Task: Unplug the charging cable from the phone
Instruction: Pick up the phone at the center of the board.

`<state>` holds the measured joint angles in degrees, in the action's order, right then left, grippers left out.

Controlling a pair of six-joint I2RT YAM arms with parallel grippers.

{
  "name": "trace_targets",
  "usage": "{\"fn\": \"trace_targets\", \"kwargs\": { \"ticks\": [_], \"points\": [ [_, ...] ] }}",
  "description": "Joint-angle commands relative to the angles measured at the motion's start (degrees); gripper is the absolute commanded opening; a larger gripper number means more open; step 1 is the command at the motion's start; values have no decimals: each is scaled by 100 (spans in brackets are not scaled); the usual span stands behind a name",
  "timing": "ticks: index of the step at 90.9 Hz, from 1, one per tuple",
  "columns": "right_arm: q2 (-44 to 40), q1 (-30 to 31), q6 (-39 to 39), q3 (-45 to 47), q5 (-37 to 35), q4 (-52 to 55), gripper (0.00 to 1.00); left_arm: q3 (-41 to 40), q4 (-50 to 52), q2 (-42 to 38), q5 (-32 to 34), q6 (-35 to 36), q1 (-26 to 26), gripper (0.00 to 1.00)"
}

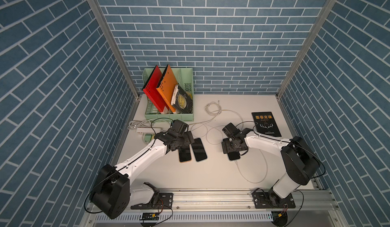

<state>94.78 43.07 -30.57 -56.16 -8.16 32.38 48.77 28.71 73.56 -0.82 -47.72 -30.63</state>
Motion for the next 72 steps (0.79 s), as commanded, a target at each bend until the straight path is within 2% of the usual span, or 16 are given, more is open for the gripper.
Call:
{"fn": "trace_targets", "kwargs": {
  "ticks": [1,27,42,55,72],
  "points": [
    [118,94,148,37,123,112,99,-102,-40,-60,-41,63,-16,93],
    [181,101,119,147,84,-37,100,-125,-50,-93,-101,43,-15,93],
    [236,96,112,175,34,-72,96,-139,-50,-131,-119,29,-18,93],
    [301,95,112,197,21,-119,91,-165,-50,-124,-137,29,-13,93],
    [285,97,112,295,26,-253,79,-158,-76,-83,-155,43,-16,93]
  ]
}}
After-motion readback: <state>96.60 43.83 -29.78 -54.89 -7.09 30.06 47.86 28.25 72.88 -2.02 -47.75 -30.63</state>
